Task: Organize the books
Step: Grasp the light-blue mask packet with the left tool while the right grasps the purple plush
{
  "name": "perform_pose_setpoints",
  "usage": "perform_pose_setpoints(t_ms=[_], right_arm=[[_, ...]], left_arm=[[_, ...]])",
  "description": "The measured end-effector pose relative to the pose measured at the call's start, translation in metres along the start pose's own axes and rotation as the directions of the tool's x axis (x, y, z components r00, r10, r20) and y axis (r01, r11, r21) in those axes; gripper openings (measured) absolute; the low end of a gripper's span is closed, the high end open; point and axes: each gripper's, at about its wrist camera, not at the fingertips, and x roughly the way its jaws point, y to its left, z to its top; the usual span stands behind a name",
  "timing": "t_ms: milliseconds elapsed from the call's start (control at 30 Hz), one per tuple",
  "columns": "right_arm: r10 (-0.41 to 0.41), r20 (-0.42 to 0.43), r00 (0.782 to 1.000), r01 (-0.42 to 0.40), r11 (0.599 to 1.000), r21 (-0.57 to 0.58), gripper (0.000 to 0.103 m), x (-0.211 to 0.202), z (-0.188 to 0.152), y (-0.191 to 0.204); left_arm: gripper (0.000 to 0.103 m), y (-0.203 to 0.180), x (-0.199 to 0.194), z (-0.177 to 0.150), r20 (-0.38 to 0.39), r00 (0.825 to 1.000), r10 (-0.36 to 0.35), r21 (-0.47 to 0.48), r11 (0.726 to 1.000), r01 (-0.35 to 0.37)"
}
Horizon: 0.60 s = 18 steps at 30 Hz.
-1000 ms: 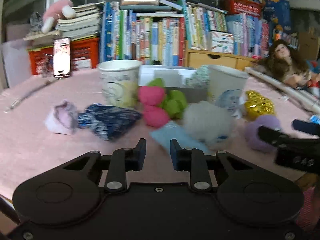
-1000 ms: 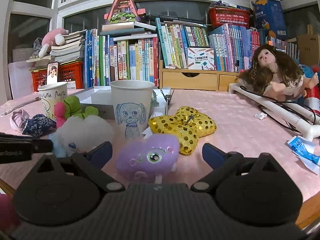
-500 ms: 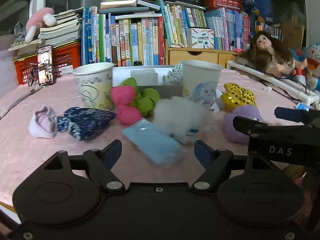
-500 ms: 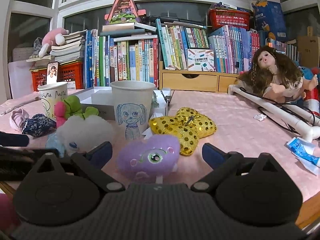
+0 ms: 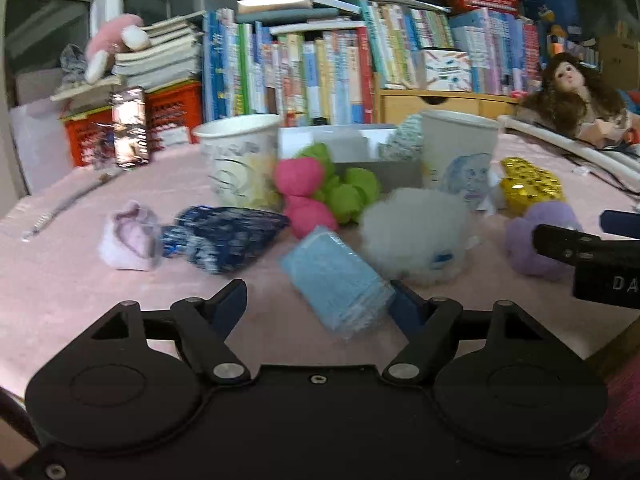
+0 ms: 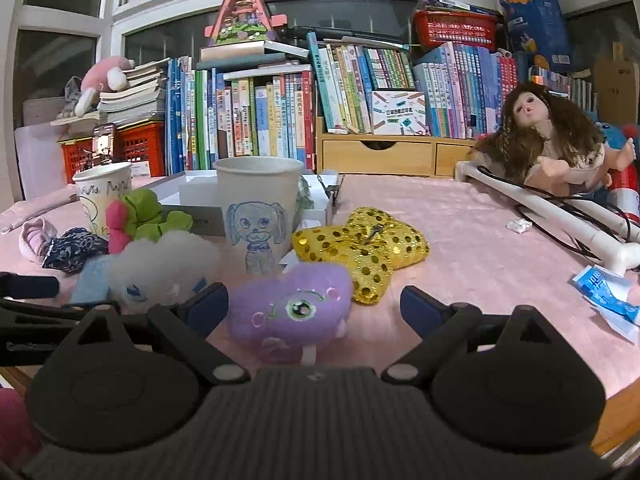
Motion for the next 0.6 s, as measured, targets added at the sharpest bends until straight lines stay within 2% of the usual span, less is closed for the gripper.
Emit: perform_pose_setpoints(t_ms=[100,167,300,400,500,600], right_arm=[[0.003,-0.003,1.0,-0.003,1.0,-0.006,0.097,0.001,-0.001,0.003],[0.003,-0.005,1.0,-0.003,1.0,-0.013,0.097,0.002,-0.002,0.006],[-0.009,-0.008,1.0,0.008,0.999,-0.032,0.097,0.004,-0.005,0.011],[-0.007,-0.007,1.0,0.007,1.0,-0.024,0.097,0.005,-0.006,0.012],[-0.009,-0.007,1.0,0.009,1.0,-0.003,0.097,0.008,-0.005,0.012],[-0.024,0.003,1.0,0.024,1.0,-0.003,0.097,0.011,-0.005,0.015]], left_arm=[[0.076,0.009,-0.002,0.003,0.016,0.999,0.031,-0.017,0.999,-0.031],[0.077,0.014,-0.002,0.006,0.015,1.0,0.025,-0.047,0.999,-0.024],[0.079,0.016,0.004,0.013,-0.004,0.999,-0.042,-0.123,0.992,0.041],[0.076,0.013,0.01,0.013,-0.014,0.996,-0.083,-0.149,0.986,0.08],[0.064,0.016,0.016,0.012,-0.054,0.991,-0.121,-0.214,0.971,0.107],[0.051,0.016,0.015,0.012,-0.051,0.989,-0.136,-0.212,0.969,0.123]])
